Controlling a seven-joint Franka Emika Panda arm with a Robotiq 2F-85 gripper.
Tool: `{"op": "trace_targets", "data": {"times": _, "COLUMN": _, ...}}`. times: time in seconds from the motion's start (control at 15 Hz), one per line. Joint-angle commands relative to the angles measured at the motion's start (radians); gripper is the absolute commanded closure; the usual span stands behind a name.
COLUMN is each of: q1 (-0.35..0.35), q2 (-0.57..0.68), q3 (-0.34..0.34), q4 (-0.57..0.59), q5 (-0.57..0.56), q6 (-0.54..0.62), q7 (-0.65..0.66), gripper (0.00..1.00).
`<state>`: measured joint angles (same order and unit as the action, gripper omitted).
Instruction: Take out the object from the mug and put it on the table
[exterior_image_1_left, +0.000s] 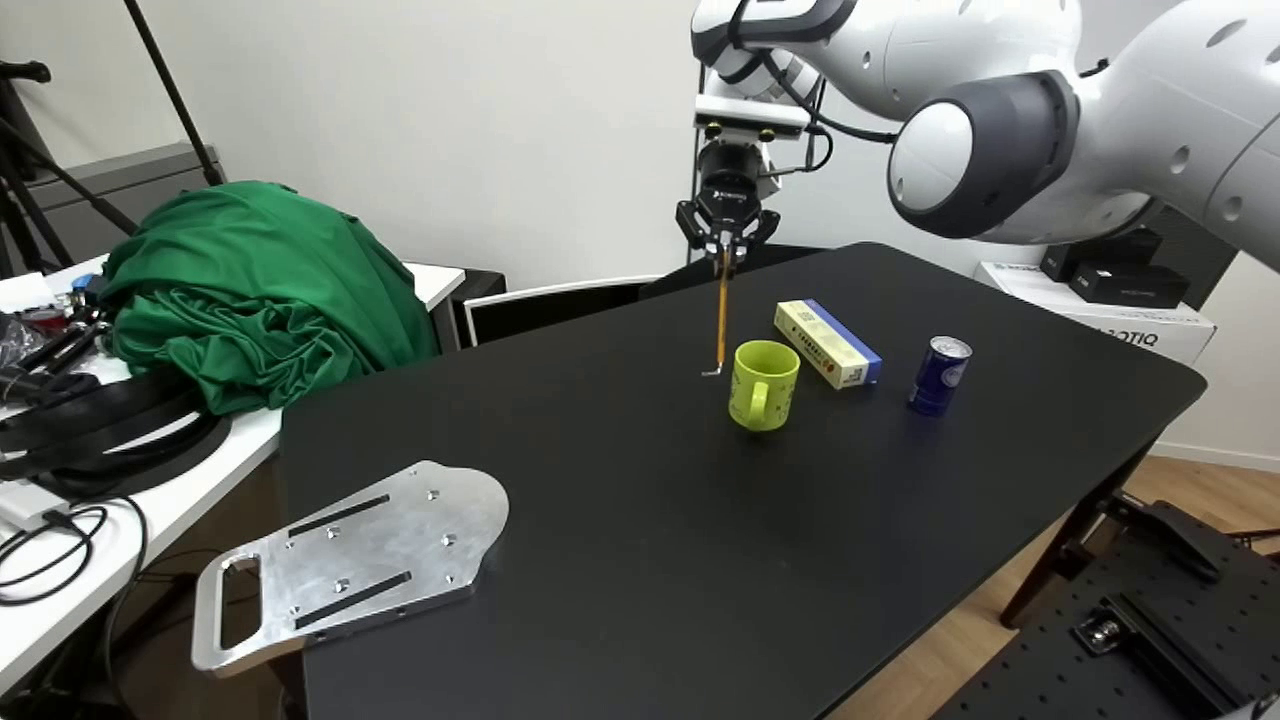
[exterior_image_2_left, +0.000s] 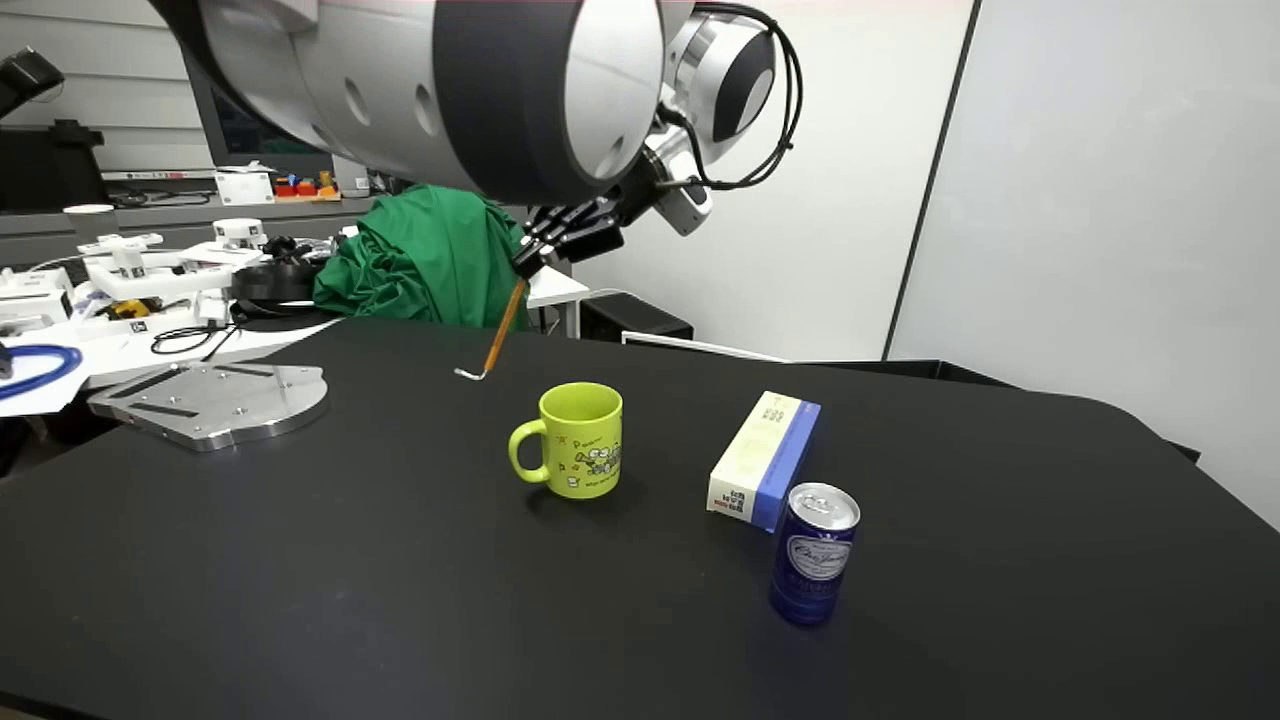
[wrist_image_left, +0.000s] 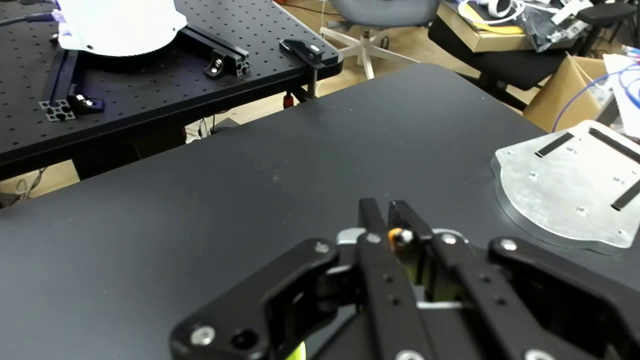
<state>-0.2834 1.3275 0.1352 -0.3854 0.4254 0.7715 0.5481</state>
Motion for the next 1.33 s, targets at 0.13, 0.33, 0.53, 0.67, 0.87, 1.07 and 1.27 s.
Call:
{"op": "trace_targets", "data": {"times": 0.13, "q1": 0.049, "q2": 0.06, "q3": -0.03, "q4": 0.032, "q5": -0.089, "q6": -0.07, "q7": -0.139, "gripper": 0.97}}
{"op": "trace_targets", "data": {"times": 0.33, "q1": 0.069, "q2": 0.064, "q3": -0.043, "q4": -0.024, "q5": -0.146, "q6": -0.069, "q7": -0.208, "gripper": 0.97}}
{"op": "trace_targets", "data": {"times": 0.53, "q1": 0.083, "q2": 0.087, "q3": -0.054, "q4": -0.047, "q5": -0.197, "q6": -0.062, "q7": -0.262, "gripper": 0.97}}
{"op": "trace_targets", "data": {"times": 0.67, "q1": 0.097, "q2": 0.149, "q3": -0.074, "q4": 0.03, "q5": -0.204, "q6": -0.099, "q7": -0.28, "gripper": 0.97}}
{"op": "trace_targets", "data": {"times": 0.87, "q1": 0.104, "q2": 0.172, "q3": -0.091, "q4": 0.029, "q5": -0.223, "q6": -0.1, "q7": -0.303, "gripper": 0.97}}
{"op": "trace_targets", "data": {"times": 1.07, "q1": 0.117, "q2": 0.15, "q3": -0.114, "q4": -0.018, "q5": -0.258, "q6": -0.068, "q7": -0.344, "gripper": 0.97}}
{"op": "trace_targets", "data": {"times": 1.27, "q1": 0.141, "q2": 0.149, "q3": -0.125, "q4": -0.003, "q5": -0.301, "q6": -0.07, "q7": -0.407, "gripper": 0.97}}
